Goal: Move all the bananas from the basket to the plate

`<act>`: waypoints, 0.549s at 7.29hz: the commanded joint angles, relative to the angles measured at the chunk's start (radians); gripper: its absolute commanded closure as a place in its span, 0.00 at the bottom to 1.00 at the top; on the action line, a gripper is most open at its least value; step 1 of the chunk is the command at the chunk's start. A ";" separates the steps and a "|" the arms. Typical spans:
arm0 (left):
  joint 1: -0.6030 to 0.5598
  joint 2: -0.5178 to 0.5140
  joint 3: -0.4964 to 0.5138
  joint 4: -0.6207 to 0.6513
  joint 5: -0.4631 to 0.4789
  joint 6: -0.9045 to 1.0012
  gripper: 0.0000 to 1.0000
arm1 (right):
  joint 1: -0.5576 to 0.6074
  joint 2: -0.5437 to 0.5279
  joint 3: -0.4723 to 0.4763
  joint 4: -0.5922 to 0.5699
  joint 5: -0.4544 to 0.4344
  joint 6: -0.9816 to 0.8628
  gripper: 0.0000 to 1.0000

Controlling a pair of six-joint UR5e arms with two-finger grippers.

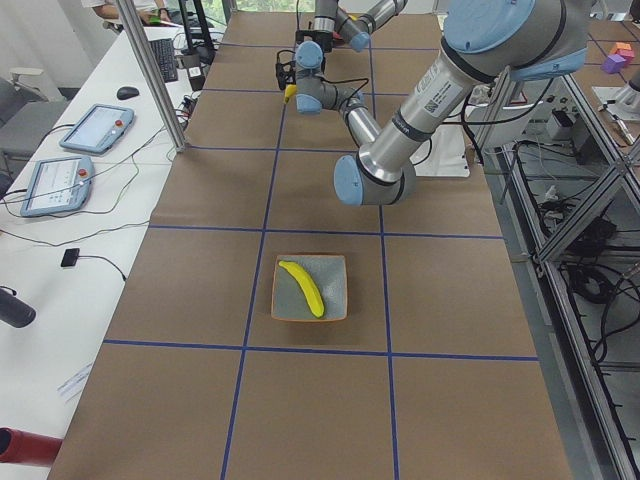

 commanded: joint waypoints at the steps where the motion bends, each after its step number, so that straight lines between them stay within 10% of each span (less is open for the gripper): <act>1: 0.002 -0.005 0.006 0.000 0.000 0.000 0.07 | -0.018 0.001 0.008 -0.003 0.000 0.000 1.00; 2: 0.002 -0.005 0.006 0.000 0.000 0.000 0.30 | -0.019 0.001 0.009 -0.003 0.000 -0.003 1.00; 3: 0.005 -0.005 0.006 0.000 0.000 -0.006 0.85 | -0.017 0.001 0.009 -0.003 0.000 -0.009 1.00; 4: 0.005 0.000 0.006 0.000 0.000 -0.018 1.00 | -0.008 -0.001 0.009 -0.003 0.001 -0.012 1.00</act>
